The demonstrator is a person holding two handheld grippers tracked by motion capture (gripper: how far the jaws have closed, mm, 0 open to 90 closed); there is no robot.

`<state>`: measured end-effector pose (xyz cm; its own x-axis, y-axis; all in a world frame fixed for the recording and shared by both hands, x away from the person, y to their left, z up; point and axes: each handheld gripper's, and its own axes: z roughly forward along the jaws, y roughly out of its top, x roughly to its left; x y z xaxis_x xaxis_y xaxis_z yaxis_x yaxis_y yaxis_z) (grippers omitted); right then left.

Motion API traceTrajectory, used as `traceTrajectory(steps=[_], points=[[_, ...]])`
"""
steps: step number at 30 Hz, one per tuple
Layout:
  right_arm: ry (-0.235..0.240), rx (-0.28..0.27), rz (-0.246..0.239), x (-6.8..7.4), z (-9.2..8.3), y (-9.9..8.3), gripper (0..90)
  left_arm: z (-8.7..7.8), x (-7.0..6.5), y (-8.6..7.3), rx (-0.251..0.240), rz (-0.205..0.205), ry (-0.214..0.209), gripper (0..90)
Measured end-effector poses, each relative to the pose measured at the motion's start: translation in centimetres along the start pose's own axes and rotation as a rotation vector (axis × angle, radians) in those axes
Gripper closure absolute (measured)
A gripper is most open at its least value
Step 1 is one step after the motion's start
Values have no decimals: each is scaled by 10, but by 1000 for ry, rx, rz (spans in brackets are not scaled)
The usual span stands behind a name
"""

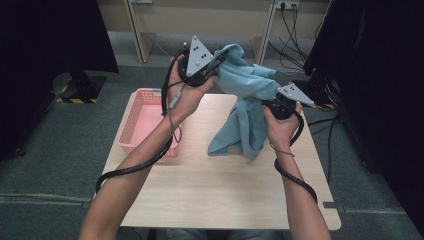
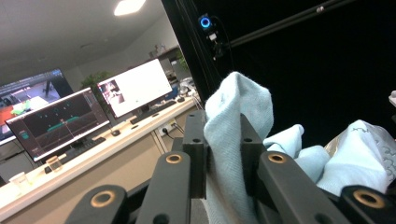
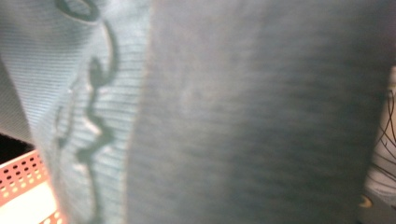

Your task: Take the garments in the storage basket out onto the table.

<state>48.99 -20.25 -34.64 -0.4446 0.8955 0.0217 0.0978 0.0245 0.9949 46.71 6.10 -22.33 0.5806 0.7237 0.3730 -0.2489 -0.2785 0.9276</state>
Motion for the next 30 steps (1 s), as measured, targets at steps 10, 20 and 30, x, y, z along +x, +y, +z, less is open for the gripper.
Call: traceTrajectory(steps=[10, 20, 30], points=[[-3, 34, 17, -2, 3, -20, 866, 9, -10, -18, 37, -8, -12, 790], [-8, 65, 31, -2, 6, -37, 863, 19, -21, -36, 78, -12, -32, 789], [-12, 102, 40, -3, 12, -54, 857, 25, -29, -60, 118, -37, -45, 782]])
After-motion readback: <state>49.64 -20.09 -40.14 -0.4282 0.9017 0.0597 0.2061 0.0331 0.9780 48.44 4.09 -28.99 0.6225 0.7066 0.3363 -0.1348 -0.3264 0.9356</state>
